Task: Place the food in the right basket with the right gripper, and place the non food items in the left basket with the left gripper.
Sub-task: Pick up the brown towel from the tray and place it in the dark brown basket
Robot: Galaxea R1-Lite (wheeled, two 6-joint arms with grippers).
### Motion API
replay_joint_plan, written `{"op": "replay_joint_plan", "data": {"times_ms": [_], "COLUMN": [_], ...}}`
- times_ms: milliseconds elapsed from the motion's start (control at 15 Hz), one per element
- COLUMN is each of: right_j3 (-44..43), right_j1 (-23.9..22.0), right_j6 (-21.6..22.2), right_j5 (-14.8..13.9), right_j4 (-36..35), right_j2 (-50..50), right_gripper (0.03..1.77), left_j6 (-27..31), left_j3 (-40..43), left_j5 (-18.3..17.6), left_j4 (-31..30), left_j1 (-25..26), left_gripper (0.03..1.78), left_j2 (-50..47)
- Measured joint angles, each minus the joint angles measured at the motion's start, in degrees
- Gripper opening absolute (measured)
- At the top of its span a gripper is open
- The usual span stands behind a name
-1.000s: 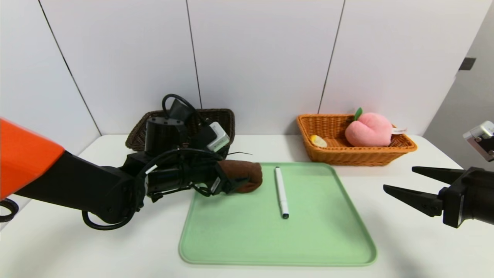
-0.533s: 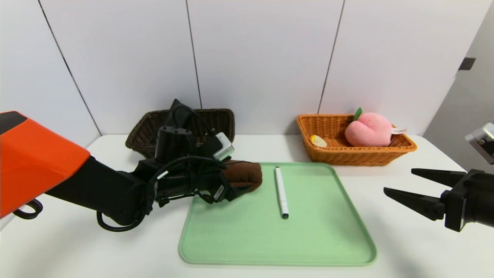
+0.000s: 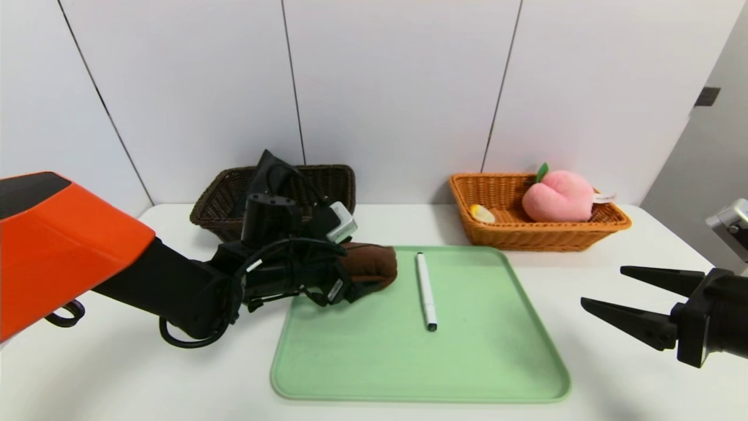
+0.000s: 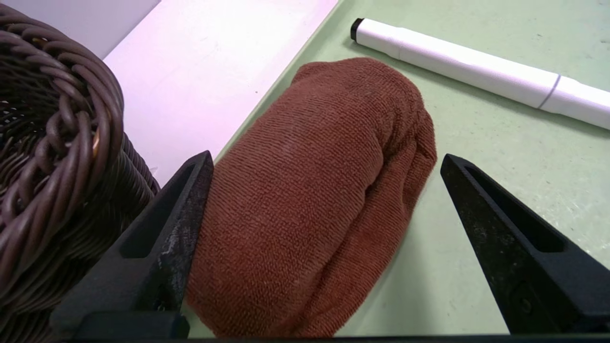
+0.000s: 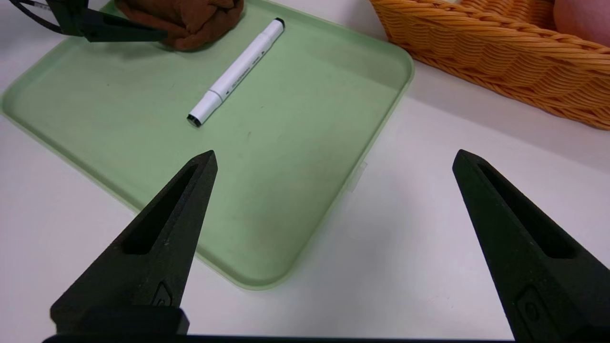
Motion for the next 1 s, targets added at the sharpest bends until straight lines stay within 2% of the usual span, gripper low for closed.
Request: {"op": "replay_joint_plan", "data": {"times_ms": [933,1000], "right_j3": [1.00,1.00], "right_j1": [-0.05,-0.05], "right_j6": [0.09,0.34], "right_j5": [0.37,0.39], "right_j4": [0.00,0.02], "right_j2": [-0.66,-0.63], "right_gripper": [1.71,1.71], "left_j6": [0.17,0.17], "left_j3": [-1.49,-1.51], "left_j5": [0.11,0.15], "left_j4": [-0.37,-0.39], "left_j1": [0.28,0.28], "left_gripper": [1.69,1.52], "left_j2": [3.41,3.51]}}
